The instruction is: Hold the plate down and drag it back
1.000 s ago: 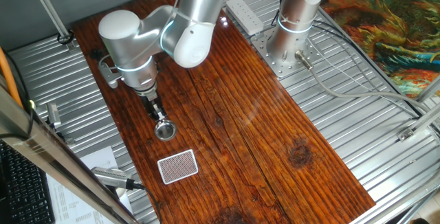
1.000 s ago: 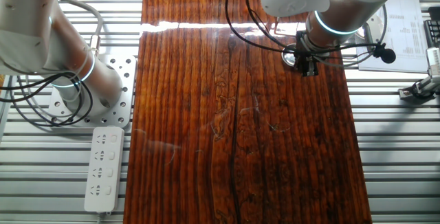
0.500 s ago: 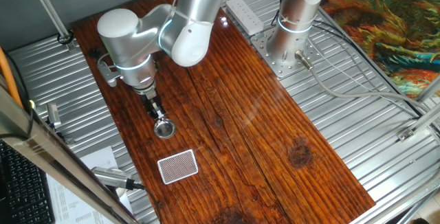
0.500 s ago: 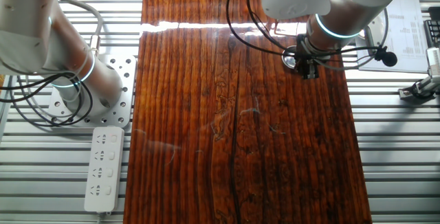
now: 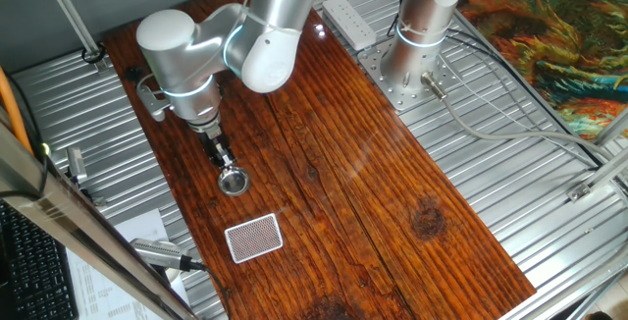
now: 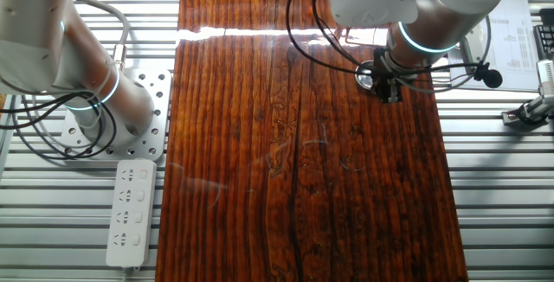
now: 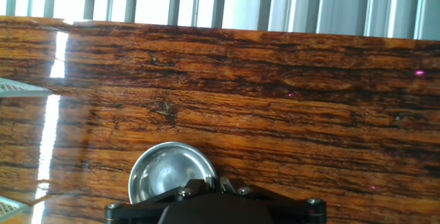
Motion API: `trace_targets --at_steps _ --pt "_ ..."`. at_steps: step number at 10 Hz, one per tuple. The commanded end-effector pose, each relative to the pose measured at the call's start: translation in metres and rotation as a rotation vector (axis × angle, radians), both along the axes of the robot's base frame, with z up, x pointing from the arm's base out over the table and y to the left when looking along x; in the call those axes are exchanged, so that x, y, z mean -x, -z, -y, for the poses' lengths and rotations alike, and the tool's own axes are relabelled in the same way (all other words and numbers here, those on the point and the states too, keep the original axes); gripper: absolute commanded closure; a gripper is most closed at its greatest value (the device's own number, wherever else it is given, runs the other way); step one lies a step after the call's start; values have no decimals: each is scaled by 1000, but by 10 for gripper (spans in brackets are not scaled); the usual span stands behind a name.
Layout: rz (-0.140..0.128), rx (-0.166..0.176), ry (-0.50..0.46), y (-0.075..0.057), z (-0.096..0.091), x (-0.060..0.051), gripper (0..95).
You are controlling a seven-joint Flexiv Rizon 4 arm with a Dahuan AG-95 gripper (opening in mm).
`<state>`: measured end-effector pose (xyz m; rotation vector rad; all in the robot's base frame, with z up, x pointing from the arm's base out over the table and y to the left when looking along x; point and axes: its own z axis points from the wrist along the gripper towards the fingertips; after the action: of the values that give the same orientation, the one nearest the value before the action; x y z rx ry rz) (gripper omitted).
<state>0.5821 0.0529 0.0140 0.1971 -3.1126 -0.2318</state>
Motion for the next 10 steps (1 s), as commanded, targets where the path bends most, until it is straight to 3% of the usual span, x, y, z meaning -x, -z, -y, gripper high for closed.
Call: trace_targets --at_steps 1,10 --pt "0 -2 -8 1 3 0 950" --pt "1 -4 -35 1 18 0 950"
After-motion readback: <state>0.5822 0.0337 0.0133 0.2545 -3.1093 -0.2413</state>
